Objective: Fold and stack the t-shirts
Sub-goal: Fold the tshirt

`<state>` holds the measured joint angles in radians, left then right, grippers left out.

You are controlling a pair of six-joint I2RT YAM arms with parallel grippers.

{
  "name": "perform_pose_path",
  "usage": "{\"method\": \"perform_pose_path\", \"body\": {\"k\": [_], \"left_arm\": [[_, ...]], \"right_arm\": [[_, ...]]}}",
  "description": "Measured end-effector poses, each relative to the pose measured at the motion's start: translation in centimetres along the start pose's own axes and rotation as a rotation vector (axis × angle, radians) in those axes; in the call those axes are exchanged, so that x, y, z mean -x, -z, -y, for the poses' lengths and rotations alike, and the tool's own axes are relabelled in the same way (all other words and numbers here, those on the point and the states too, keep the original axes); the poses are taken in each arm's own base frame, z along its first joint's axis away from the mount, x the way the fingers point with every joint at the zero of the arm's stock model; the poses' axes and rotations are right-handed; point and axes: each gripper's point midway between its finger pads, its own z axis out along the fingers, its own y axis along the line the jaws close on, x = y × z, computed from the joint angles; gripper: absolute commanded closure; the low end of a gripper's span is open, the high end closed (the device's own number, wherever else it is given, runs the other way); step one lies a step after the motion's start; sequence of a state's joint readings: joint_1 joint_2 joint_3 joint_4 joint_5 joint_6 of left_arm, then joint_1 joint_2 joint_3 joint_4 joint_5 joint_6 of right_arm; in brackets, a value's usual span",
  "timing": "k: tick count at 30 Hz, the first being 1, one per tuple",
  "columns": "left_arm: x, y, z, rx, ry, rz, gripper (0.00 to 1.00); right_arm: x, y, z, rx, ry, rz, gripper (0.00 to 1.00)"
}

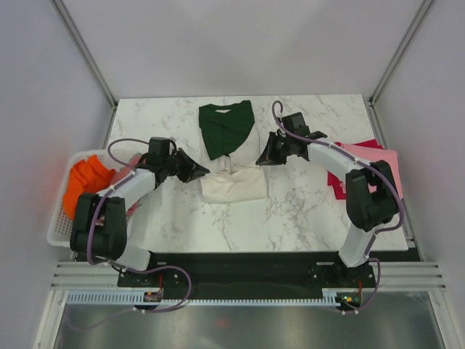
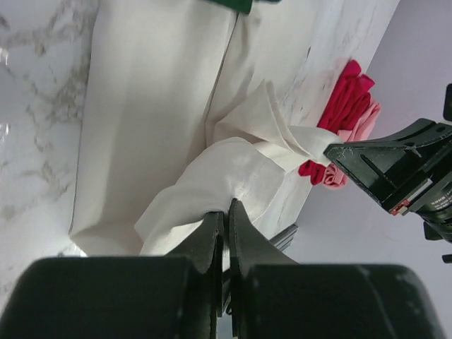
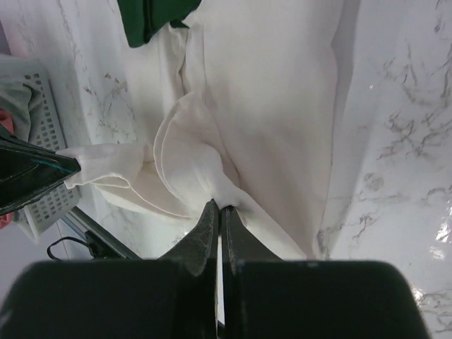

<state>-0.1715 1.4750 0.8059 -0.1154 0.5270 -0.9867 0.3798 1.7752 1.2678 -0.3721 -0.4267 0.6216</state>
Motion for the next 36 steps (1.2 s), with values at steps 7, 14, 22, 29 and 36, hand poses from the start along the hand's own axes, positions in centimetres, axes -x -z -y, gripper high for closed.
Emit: {"method": "perform_pose_path", "body": {"k": [7,14,22,29,36], "left_arm": [[4.7,-1.9,1.3,-0.042,-0.001,0.055,0.98],[8.4,-3.1,3.4,-0.098,-0.018,0.083,0.98],[12.3,-6.0,3.6,-0.122,-0.020,0.076,0.23],[10.2,-3.2,2.0,-0.077,-0.034,0.104,0.22],[3.9,1.3,1.1,-0.078,-0.121,0.113,0.25]], "right_arm": [[4.9,-2.3,0.7,0.015,-0.036,0.023,1.00],[8.5,-2.8,0.4,0.056,-0.046,0.058,1.00],[12.6,-4.7,0.3,0.084,-0.054,0.097,0.23],[8.1,-1.6,2.1,0.032,-0.032,0.091,0.27],[1.8,2.8,2.9,0.041,0.019,0.088,0.34]]}}
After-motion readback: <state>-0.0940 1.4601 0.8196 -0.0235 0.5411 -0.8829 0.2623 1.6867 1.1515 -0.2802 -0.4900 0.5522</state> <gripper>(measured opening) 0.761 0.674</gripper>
